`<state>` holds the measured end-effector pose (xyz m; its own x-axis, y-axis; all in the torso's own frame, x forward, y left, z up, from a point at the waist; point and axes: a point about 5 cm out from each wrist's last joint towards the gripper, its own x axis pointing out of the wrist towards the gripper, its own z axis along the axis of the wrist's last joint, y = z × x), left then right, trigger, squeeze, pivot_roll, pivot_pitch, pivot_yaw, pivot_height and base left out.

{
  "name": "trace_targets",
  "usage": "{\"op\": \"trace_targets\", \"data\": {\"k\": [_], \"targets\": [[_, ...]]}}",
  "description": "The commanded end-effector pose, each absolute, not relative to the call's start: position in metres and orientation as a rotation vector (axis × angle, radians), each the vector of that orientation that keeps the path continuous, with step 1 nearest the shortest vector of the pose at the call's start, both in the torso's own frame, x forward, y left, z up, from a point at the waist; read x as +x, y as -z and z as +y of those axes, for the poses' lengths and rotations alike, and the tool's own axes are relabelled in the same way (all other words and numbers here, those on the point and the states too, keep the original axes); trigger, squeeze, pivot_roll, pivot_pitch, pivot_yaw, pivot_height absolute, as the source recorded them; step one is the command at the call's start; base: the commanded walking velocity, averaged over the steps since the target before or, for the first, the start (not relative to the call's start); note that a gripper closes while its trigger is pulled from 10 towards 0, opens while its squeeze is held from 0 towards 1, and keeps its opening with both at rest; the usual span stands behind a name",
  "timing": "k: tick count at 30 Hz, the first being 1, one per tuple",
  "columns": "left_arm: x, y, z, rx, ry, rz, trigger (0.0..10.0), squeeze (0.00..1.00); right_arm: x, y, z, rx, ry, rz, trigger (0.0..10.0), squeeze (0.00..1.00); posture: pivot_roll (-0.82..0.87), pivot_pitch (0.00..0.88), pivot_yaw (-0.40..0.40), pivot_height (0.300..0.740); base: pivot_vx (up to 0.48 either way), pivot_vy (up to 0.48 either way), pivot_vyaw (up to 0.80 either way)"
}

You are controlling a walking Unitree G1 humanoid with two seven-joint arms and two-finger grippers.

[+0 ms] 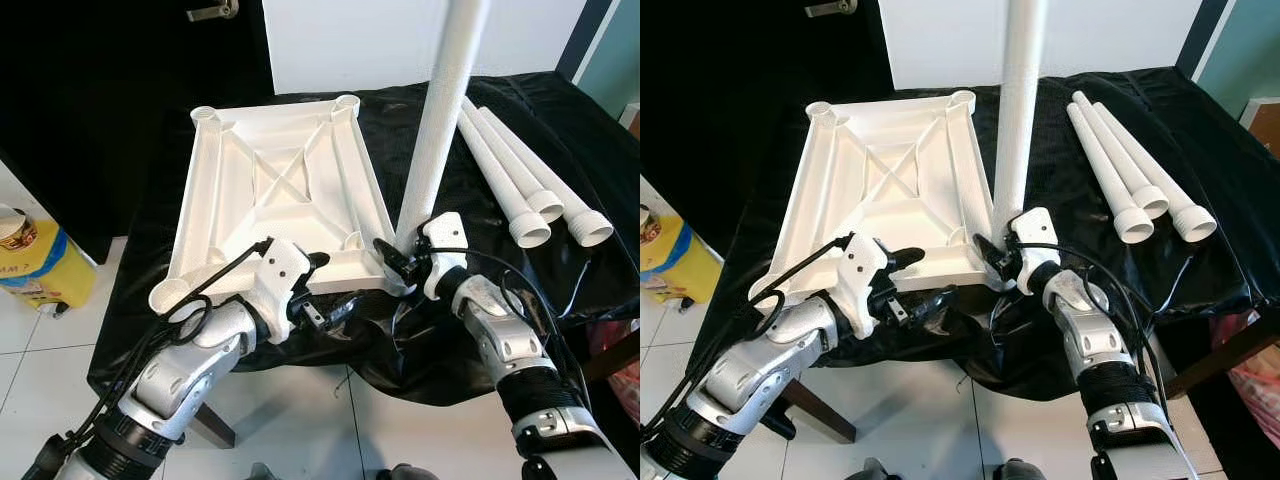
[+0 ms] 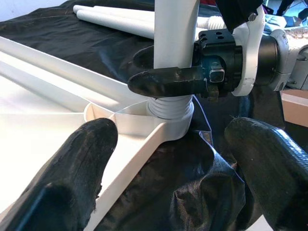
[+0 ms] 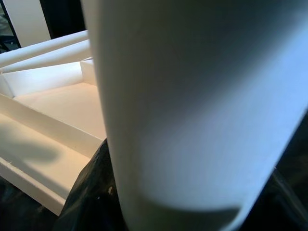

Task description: Building children table

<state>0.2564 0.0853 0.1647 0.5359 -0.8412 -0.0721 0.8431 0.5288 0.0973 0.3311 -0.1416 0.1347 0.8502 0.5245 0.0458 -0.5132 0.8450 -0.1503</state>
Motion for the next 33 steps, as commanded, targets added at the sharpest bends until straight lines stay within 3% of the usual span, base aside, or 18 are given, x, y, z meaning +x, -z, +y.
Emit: {"op": "trace_targets", "data": {"k": [1,13,24,33], "targets": [[0.248,-0.16,0.083,0.146,1.148,0.048,10.0,0.0,0.332,-0.132,-0.145,-0.149,-0.531,-0.076,10.0,0.0,-0.01,0.061,0.034,0.74,0.0,0.0,0.0],[0.249,-0.16,0.085,0.154,1.129,0.047,10.0,0.0,0.325,-0.123,-0.147,-0.104,-0.397,-0.075,10.0,0.0,0.01,0.062,0.012,0.74,0.0,0.0,0.0],[0.245,-0.158,0.084,0.146,1.127,0.05,10.0,0.0,0.313,-0.11,-0.137,-0.011,-0.051,-0.018,10.0,0.0,0.02,0.06,-0.001,0.74,0.0,0.0,0.0],[0.245,-0.158,0.084,0.146,1.121,0.047,10.0,0.0,0.304,-0.105,-0.128,0.03,0.094,0.004,10.0,0.0,0.02,0.052,-0.007,0.74,0.0,0.0,0.0]]}}
